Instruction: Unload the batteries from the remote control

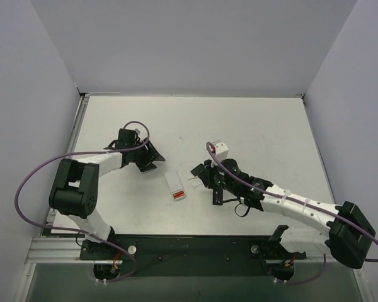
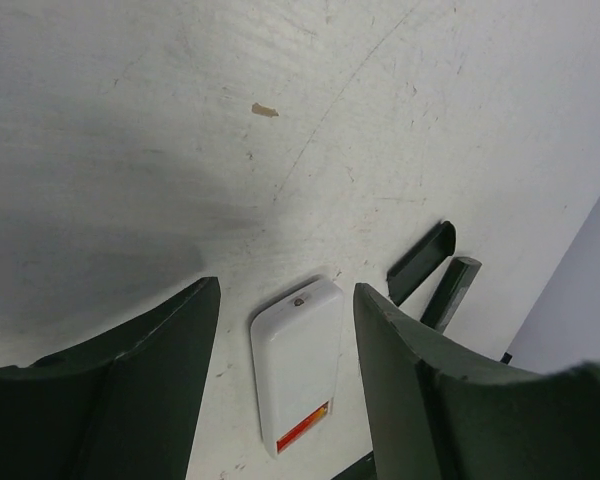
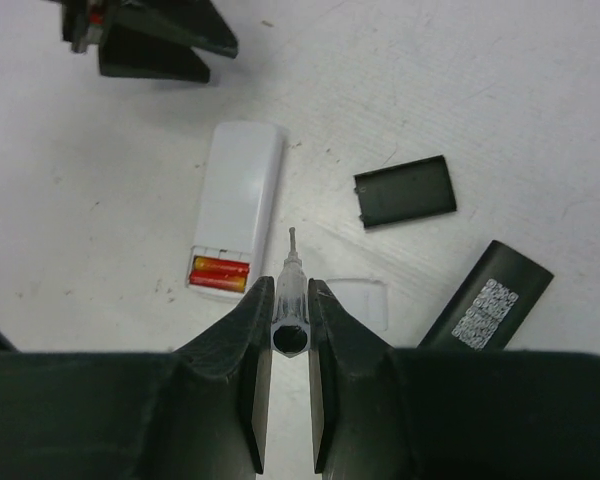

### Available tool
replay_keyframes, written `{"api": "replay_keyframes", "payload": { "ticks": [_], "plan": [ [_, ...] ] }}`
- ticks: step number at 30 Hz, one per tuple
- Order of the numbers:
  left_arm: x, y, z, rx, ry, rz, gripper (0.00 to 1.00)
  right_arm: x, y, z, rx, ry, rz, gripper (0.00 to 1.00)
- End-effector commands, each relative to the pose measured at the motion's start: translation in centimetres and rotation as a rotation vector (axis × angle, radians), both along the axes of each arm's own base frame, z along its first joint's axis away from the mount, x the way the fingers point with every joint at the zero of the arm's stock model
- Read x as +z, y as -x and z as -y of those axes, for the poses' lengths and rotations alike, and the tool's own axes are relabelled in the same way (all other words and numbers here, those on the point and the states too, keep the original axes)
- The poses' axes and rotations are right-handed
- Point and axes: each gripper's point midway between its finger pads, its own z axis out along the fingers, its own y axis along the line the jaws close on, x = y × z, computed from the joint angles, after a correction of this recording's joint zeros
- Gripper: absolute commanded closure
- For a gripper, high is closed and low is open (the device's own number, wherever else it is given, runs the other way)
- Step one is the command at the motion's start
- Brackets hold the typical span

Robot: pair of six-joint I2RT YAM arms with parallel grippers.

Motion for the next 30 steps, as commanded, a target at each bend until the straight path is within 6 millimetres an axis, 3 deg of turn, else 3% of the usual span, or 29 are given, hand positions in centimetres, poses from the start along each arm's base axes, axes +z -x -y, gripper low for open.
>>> {"api": "replay_keyframes", "payload": {
  "ticks": [1,7,12,16,22,26,30],
  "plan": [
    [1.9,0.7,-1.3,0.032,-0.061,0.053,0.35,2.0,-3.7,-0.8,-0.031,-0.063,0.105,1.00],
    [0.0,5.3,-3.3,0.004,-0.171,-0.060,0.42,0.8,-5.3,-2.9,0.035,-0.038,0.078,1.00],
    [-0.2,8.8,-3.5,-0.010,-0.141,-0.059,0.46,0.4,-5.8,-5.0,0.088,-0.072,0.058,1.00],
    [0.8,9.8,-3.0,-0.023,-0.110,-0.024,0.47,0.1,-5.1,-7.2,0.178,-0.135,0.030,1.00],
    [2.2,9.7,-3.1,0.006,-0.089,0.016,0.44,0.3,-2.6,-9.6,0.335,-0.198,-0.023,1.00],
    [2.6,9.5,-3.1,0.004,-0.089,0.041,0.43,-0.3,-1.9,-9.4,0.346,-0.169,-0.033,1.00],
    [3.3,9.5,-1.8,-0.039,-0.015,0.080,0.44,-0.1,-2.6,-7.9,0.290,-0.119,0.000,1.00]
  ]
}}
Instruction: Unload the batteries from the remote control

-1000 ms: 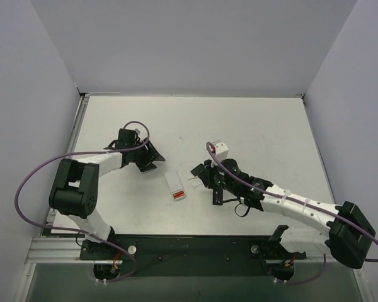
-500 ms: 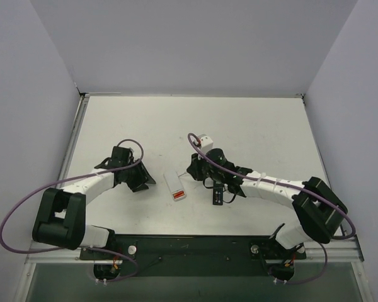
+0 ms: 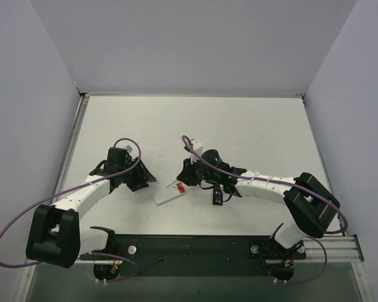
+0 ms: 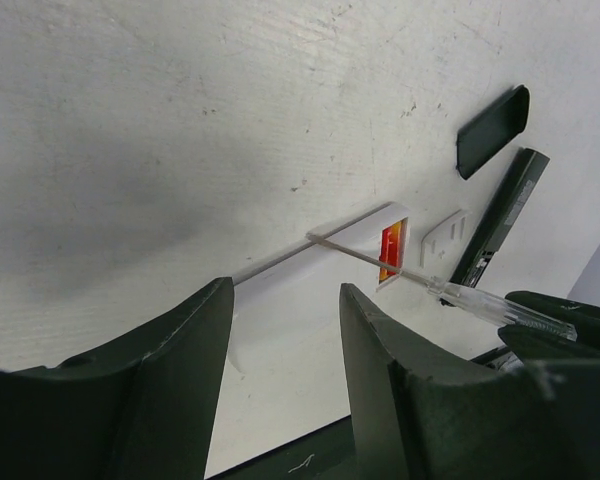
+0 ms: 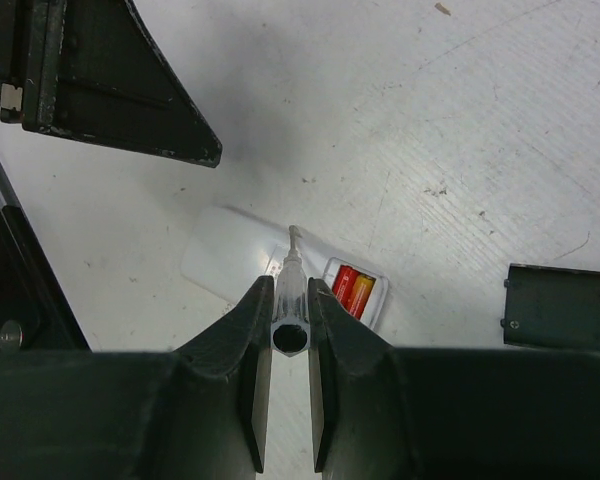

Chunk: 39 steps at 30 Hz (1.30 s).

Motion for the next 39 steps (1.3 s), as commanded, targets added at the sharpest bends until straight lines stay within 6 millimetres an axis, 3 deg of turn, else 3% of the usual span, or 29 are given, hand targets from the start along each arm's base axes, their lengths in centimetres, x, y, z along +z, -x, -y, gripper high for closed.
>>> {"api": "replay_keyframes", "payload": {
  "ticks": [1,7,12,16,18,21,25,31,33,39],
  "plan": [
    [1.5,-0.4,1.6,-0.050,0.090,0.073,0.44,4.3,-0.8,0.2,0.000,-0.033,0.123,1.00],
    [2.4,0.7,3.5,-0.134,0.147,0.073,0.46,7.5,-1.4,2.9,0.036,0.055,0.271,1.00],
    [2.7,0.8,3.6,-0.135,0.116,0.079,0.47,7.9,0.9,3.4,0.273,0.089,0.302,1.00],
    [3.0,0.9,4.5,-0.144,0.187,0.073,0.47,7.8,2.0,3.4,0.388,0.096,0.336,1.00],
    [2.6,1.5,5.0,-0.157,0.219,0.044,0.50,7.9,1.6,3.5,0.398,0.116,0.352,1.00],
    [1.4,2.1,5.1,-0.155,0.222,0.019,0.51,7.2,2.6,3.4,0.508,0.132,0.362,1.00],
    [0.6,2.7,4.9,-0.152,0.215,0.001,0.55,5.8,3.7,3.6,0.615,0.138,0.476,1.00],
    [0.6,2.7,3.6,-0.136,0.119,0.001,0.56,5.6,2.9,3.9,0.662,0.194,0.596,1.00],
    [1.3,1.8,2.6,-0.106,0.046,0.030,0.52,5.1,3.1,4.0,0.713,0.222,0.627,1.00],
    [1.1,2.5,1.0,-0.092,-0.056,0.007,0.44,4.5,2.4,3.7,0.755,0.261,0.684,1.00]
  ]
}}
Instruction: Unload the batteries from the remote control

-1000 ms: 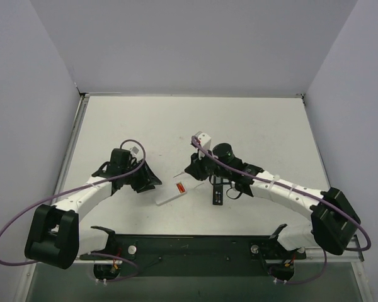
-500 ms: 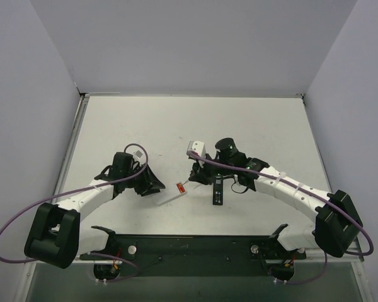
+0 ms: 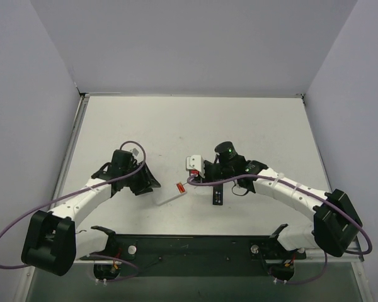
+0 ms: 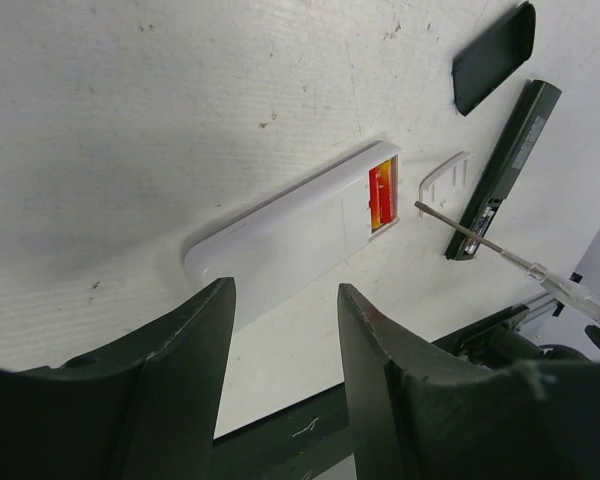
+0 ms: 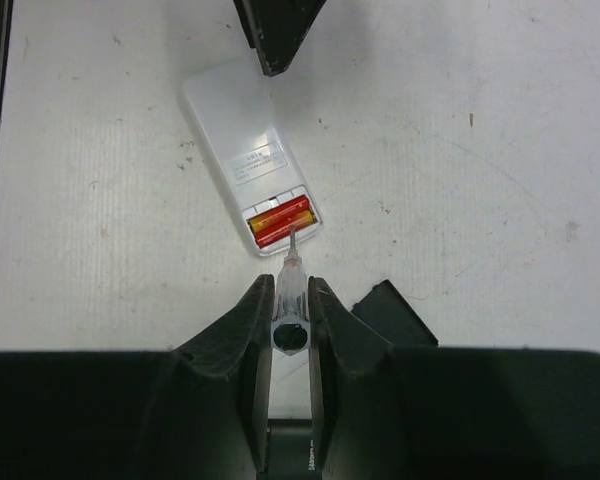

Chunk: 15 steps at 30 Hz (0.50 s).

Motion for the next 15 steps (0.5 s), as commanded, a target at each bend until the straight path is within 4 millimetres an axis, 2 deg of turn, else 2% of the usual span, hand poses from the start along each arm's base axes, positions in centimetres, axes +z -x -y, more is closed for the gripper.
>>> {"api": "replay_keyframes", "payload": {
  "ticks": [1,8,15],
  "plan": [
    [0.6,-0.2,-1.4,0.007,-0.092,0.031,0.44,0.9,0.0,-1.0,0.123,-0.011,0.087,1.00],
    [-0.5,-0.1,-2.3,0.002,-0.179,0.036,0.48,-0.4,0.4,-1.2,0.174,0.029,0.078,1.00],
    [-1.5,-0.2,-1.3,-0.024,-0.159,0.002,0.51,-0.3,0.4,-1.6,0.195,0.042,0.125,1.00]
  ]
}}
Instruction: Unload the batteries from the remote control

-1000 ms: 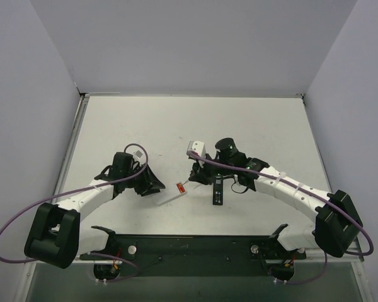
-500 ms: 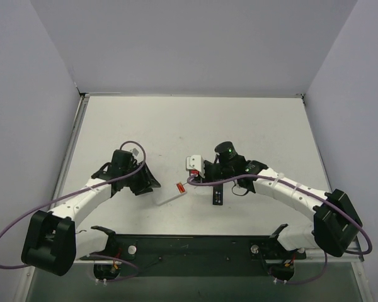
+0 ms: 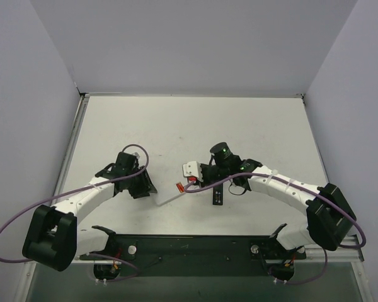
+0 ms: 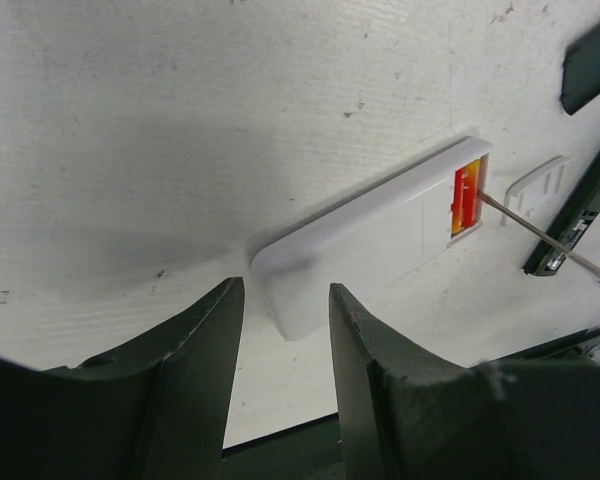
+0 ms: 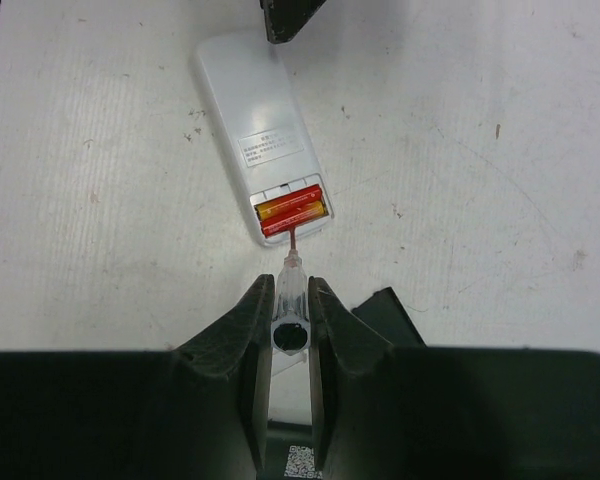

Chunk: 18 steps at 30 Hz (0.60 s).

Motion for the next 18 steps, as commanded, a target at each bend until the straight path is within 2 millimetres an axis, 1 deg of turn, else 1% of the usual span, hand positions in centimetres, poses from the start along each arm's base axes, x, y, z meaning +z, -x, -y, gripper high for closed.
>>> {"api": "replay_keyframes", "payload": {
  "ticks": [1,3,4,6,7,8,9,11,12,13,15,16,18],
  "plan": [
    [0.1,-1.1,0.6,-0.018,0.002,0.016,0.51,1.8,0.3,-1.4,0.072,-0.037,0.051,1.00],
    [-0.2,-1.0,0.9,-0.026,0.015,0.006,0.53,2.2,0.5,-1.6,0.085,-0.043,0.058,1.00],
    [-0.3,-1.0,1.0,-0.027,0.020,0.002,0.53,2.1,0.7,-1.5,0.086,-0.033,0.046,1.00],
    [-0.2,-1.2,1.2,-0.030,0.028,0.010,0.54,2.4,0.8,-1.8,0.092,-0.035,0.047,1.00],
    [0.0,-1.4,1.4,-0.031,0.032,0.015,0.54,1.7,1.3,-1.3,0.089,-0.009,0.023,1.00],
    [0.0,-1.6,1.4,-0.030,0.033,0.020,0.54,1.7,1.6,-1.4,0.091,-0.008,0.024,1.00],
    [0.3,-1.9,1.5,-0.031,0.036,0.035,0.54,1.2,2.3,-1.3,0.096,0.001,0.007,1.00],
    [0.8,-2.8,1.5,-0.024,0.032,0.059,0.53,0.9,2.8,-1.2,0.092,0.011,0.014,1.00],
    [0.9,-2.9,1.5,-0.024,0.028,0.058,0.53,0.2,3.6,-1.2,0.095,0.028,0.003,1.00],
    [1.1,-3.3,1.6,-0.029,0.026,0.064,0.53,0.1,3.5,-1.1,0.081,0.033,0.011,1.00],
    [1.3,-3.8,1.6,-0.030,0.020,0.068,0.53,-0.3,3.9,-1.0,0.071,0.042,-0.007,1.00],
    [1.0,-3.8,1.5,-0.033,0.011,0.057,0.53,-0.3,3.9,-1.3,0.068,0.028,-0.003,1.00],
    [1.4,-4.3,1.6,-0.032,0.014,0.058,0.53,-0.5,4.1,-1.3,0.061,0.039,-0.001,1.00]
  ]
}}
